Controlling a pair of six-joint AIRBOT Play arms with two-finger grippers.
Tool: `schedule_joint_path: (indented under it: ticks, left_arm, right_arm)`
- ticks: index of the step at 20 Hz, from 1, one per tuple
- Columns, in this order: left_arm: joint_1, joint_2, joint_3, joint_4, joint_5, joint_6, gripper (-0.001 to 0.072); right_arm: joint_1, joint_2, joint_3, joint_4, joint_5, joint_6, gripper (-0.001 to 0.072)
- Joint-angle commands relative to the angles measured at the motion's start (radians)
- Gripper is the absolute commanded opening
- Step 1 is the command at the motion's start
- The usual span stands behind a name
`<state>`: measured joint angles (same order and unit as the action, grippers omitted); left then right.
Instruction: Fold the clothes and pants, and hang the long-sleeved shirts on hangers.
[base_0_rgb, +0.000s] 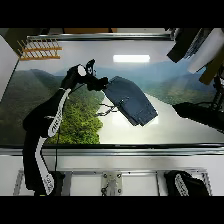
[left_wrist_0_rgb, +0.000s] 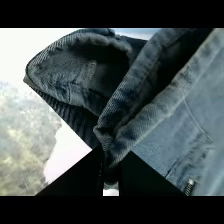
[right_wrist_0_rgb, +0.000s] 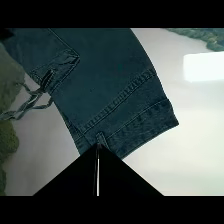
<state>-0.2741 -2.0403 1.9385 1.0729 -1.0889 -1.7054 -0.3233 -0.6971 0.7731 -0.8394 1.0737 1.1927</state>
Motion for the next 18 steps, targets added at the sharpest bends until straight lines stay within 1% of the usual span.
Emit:
schedule_joint_path:
  ticks: [1, 2, 3, 4, 5, 6, 7, 8, 9, 11, 14, 16, 18]
  left_arm:
    - [0.049, 0.14, -0.079, 0.022, -0.053, 0.058, 0.0029]
    - [0.061, 0.201, -0.144, 0.047, -0.05, 0.065, 0.003]
    - [0.072, 0.267, -0.224, 0.08, -0.05, 0.069, 0.003]
    - [0.081, 0.328, -0.307, 0.101, -0.048, 0.076, 0.003]
    - [0.082, 0.377, -0.385, 0.116, -0.043, 0.077, 0.0029]
    - [0.082, 0.425, -0.47, 0.113, -0.032, 0.083, 0.003]
    - [0.082, 0.463, -0.542, 0.113, -0.023, 0.083, 0.003]
    - [0.082, 0.5, -0.611, 0.113, -0.003, 0.083, 0.003]
    - [0.08, 0.538, -0.677, 0.111, 0.022, 0.082, 0.003]
    - [0.08, 0.597, -0.768, 0.111, 0.052, 0.082, 0.003]
    - [0.08, 0.655, -0.846, 0.111, 0.068, 0.082, 0.003]
    - [0.08, 0.674, -0.877, 0.111, 0.072, 0.082, 0.003]
    - [0.08, 0.673, -0.879, 0.111, 0.068, 0.082, 0.003]
  right_arm:
    - [0.001, -0.019, -0.001, -0.039, 0.021, 0.09, 0.0036]
    - [0.001, -0.037, -0.001, -0.099, 0.057, 0.135, 0.0036]
    - [0.001, -0.062, -0.005, -0.149, 0.097, 0.143, 0.0049]
    - [0.001, -0.095, -0.012, -0.172, 0.131, 0.143, 0.0263]
    - [0.002, -0.134, -0.024, -0.168, 0.143, 0.144, 0.0554]
    - [0.009, -0.175, -0.033, -0.163, 0.14, 0.144, 0.0575]
    - [0.026, -0.221, -0.038, -0.164, 0.13, 0.144, 0.0572]
    - [0.055, -0.28, -0.037, -0.163, 0.108, 0.143, 0.0496]
    - [0.098, -0.34, -0.037, -0.163, 0.072, 0.143, 0.0468]
    - [0.199, -0.454, -0.033, -0.145, -0.033, 0.143, 0.0468]
    - [0.336, -0.601, 0.005, -0.087, -0.196, 0.143, 0.0469]
    - [0.399, -0.687, 0.065, -0.08, -0.238, 0.143, 0.0471]
    - [0.427, -0.76, 0.127, -0.073, -0.238, 0.145, 0.0477]
